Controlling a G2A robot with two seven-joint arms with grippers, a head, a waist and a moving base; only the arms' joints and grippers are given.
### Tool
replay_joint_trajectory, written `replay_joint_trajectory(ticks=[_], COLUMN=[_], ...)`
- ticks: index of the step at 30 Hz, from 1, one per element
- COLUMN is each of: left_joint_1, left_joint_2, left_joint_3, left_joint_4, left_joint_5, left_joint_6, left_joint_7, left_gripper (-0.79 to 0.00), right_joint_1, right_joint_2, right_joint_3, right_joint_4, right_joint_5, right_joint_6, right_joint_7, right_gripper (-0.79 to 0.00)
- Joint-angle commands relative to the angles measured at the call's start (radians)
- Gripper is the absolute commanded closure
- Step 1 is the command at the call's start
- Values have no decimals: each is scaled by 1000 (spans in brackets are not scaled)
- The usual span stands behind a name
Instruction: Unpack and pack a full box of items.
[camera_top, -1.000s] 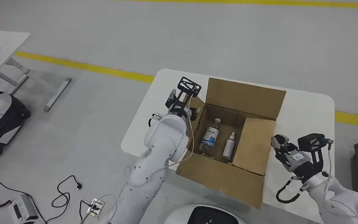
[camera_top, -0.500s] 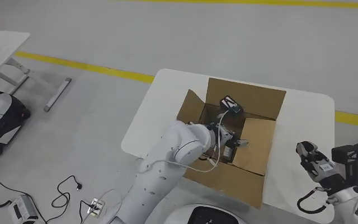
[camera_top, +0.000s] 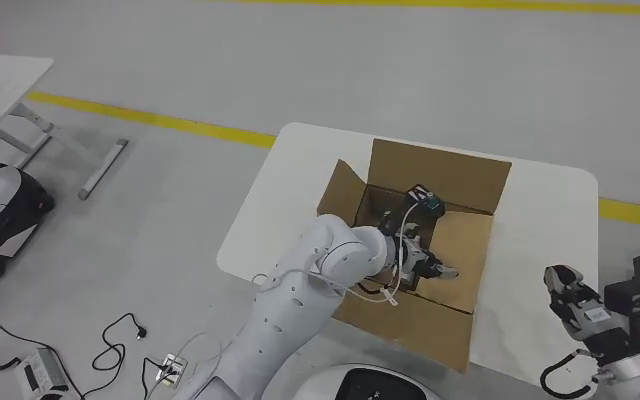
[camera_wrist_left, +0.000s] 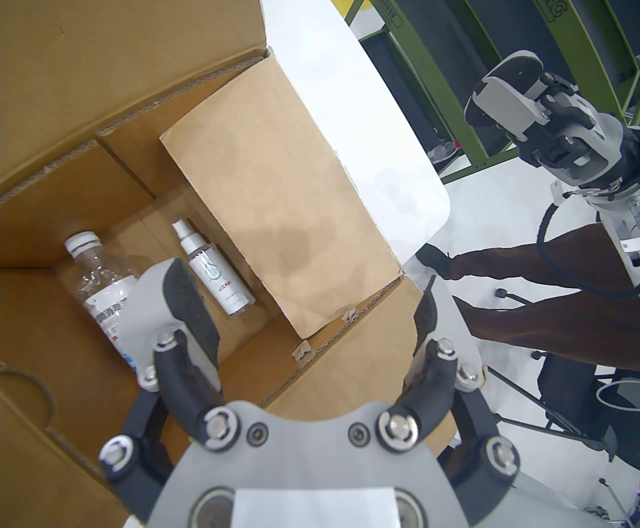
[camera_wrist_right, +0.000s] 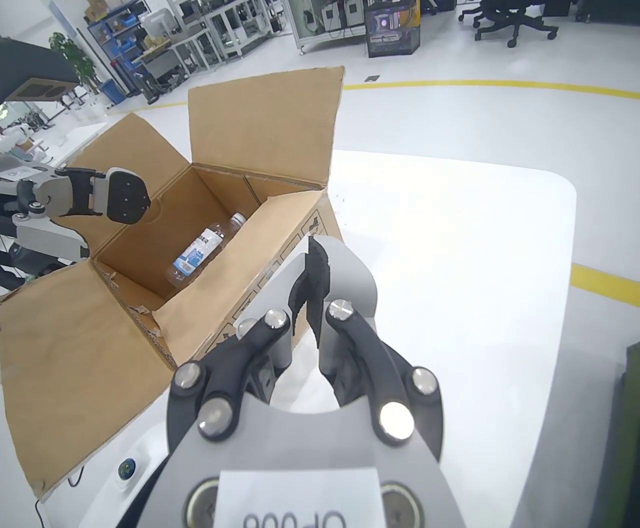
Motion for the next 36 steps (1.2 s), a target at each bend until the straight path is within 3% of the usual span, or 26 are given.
replay_joint_trajectory(ticks=[1,9,14,18,23,36], left_joint_1=[9,-90,-160,-192,-211,-222], left_joint_2=[0,-21,-32,-33,-34,-37], left_joint_3=[1,10,18,35,37,40], left_joint_4=[27,243,408,489,564,631], left_joint_5=[-49,-301,-398,-398,-444,-646], left_joint_6=[15,195,243,240,248,216], left_joint_7=[17,65,107,132,143,101], left_gripper=[-785,-785,-785,-785,-785,-785], right_joint_1=[-2,-17,-30,-45,-53,11], right_joint_2=[0,-1,-1,-1,-2,-16], right_joint_3=[0,1,11,17,12,-89], right_joint_4=[-2,-7,-15,-12,5,180], right_joint_5=[2,5,2,1,-10,19], right_joint_6=[2,15,23,34,42,1], right_joint_7=[2,15,15,13,14,-60], right_gripper=[0,0,0,0,0,0])
